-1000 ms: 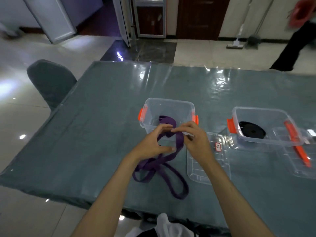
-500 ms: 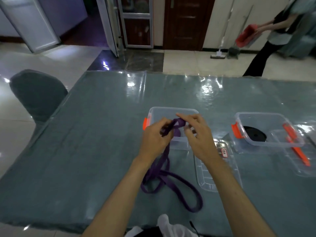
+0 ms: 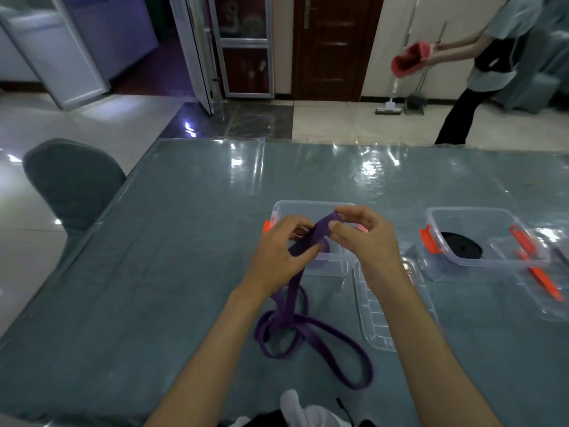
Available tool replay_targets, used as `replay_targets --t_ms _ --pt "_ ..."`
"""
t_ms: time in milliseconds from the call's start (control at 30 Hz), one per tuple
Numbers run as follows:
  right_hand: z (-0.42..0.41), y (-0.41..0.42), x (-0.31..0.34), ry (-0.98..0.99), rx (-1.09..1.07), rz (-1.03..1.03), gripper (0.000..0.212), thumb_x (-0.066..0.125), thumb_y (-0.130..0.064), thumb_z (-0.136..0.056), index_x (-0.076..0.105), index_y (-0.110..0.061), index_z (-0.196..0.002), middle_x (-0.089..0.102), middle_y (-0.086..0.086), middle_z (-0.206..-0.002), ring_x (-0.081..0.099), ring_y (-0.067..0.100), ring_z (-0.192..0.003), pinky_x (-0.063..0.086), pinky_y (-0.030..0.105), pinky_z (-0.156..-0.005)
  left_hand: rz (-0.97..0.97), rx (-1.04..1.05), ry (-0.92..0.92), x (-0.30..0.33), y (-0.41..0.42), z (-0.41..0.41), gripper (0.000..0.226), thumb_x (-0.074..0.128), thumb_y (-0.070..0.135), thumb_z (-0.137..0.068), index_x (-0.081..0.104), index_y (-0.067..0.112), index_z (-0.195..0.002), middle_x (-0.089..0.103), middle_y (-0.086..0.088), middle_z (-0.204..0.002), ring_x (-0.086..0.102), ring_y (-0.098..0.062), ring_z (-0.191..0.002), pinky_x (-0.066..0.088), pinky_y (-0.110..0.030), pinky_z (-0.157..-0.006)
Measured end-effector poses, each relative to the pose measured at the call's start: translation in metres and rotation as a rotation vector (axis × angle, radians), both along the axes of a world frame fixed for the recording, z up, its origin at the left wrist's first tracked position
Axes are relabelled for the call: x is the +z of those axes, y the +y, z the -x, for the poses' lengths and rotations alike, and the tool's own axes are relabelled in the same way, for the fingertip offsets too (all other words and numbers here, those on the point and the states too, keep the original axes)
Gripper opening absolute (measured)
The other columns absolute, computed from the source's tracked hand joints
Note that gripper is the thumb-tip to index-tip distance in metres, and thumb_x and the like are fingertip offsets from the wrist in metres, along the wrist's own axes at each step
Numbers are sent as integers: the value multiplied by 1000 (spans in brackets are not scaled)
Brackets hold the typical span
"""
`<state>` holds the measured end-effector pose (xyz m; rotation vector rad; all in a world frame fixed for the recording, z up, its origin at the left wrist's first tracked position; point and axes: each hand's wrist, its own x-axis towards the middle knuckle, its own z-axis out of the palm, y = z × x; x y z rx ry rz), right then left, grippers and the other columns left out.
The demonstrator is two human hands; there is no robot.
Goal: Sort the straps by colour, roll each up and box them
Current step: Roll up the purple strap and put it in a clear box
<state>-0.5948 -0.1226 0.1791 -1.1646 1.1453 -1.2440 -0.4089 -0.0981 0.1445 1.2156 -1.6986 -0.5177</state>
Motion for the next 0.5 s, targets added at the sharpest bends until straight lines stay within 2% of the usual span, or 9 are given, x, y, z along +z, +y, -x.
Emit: replay_targets --t_ms 167,300,433,500 --pt "-4 3 3 58 52 19 24 86 -11 -82 77 -15 -103 78 4 -98 79 23 -90 65 48 -87 -66 47 181 2 4 -1 26 88 19 -86 73 13 -107 76 9 -100 73 -12 -96 59 -28 -90" --pt "-7 4 5 112 46 34 23 90 -14 -80 77 -6 -97 80 11 -86 79 31 -83 66 42 -79 -119 45 129 -3 4 -8 29 90 25 -83 71 21 -104 77 14 -98 73 -6 -94 56 -17 -86" --pt "-11 3 7 82 -8 50 13 83 -7 -88 77 -7 -100 79 12 -79 79 31 -73 67 36 -71 -128 9 145 -2 6 -7 40 88 30 -85 66 37 -118 75 20 -106 73 -4 -100 59 -22 -91" --pt "-13 1 6 78 -39 65 11 81 -7 -90 77 -7 -99 80 11 -79 79 29 -71 67 35 -69 -132 -8 234 -1 3 -4 32 87 29 -85 73 32 -113 76 18 -108 75 -9 -100 61 -29 -93"
